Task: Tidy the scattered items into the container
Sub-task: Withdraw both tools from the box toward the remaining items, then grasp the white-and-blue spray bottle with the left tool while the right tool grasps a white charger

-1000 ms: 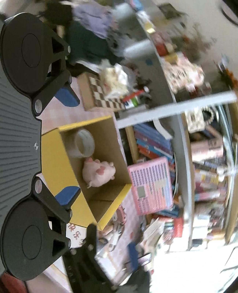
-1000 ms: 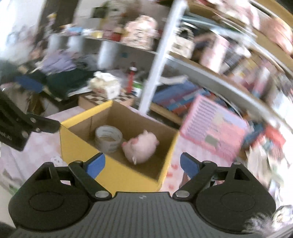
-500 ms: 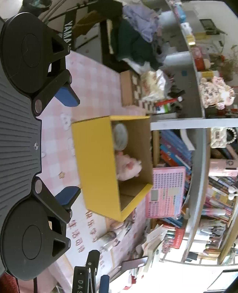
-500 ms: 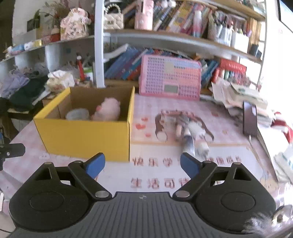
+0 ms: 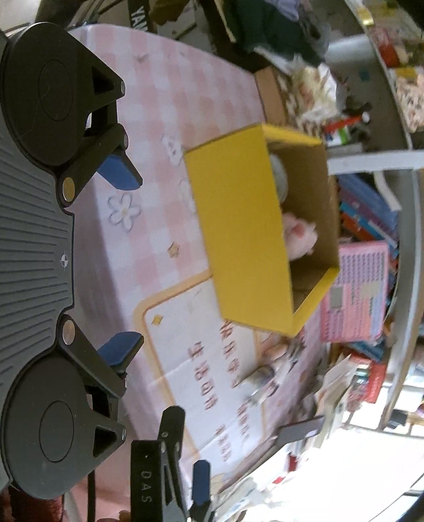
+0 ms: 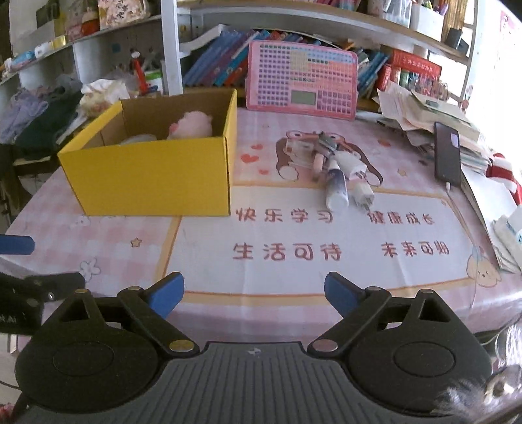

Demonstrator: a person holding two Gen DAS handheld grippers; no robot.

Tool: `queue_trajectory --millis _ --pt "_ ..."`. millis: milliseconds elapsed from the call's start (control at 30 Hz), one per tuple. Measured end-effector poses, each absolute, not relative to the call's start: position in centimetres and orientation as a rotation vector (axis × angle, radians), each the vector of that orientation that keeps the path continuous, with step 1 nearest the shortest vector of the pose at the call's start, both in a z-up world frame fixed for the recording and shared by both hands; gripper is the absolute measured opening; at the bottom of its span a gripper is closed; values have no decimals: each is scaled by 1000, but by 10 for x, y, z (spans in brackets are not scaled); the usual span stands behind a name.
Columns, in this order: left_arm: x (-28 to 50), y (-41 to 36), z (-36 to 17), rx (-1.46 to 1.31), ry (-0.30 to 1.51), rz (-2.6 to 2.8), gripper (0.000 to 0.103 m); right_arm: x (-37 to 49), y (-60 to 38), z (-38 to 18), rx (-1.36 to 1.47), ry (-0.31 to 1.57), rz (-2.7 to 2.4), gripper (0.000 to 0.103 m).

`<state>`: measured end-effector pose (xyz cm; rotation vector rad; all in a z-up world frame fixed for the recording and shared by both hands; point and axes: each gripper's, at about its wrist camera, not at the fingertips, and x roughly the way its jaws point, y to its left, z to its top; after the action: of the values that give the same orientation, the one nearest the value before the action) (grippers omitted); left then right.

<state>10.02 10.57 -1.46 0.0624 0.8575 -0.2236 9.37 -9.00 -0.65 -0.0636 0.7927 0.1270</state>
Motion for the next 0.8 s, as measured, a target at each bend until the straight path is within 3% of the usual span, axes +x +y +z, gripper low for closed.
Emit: queue_trajectory --millis 800 --pt "131 27 -32 118 954 -396 95 107 -149 -21 -72 873 67 96"
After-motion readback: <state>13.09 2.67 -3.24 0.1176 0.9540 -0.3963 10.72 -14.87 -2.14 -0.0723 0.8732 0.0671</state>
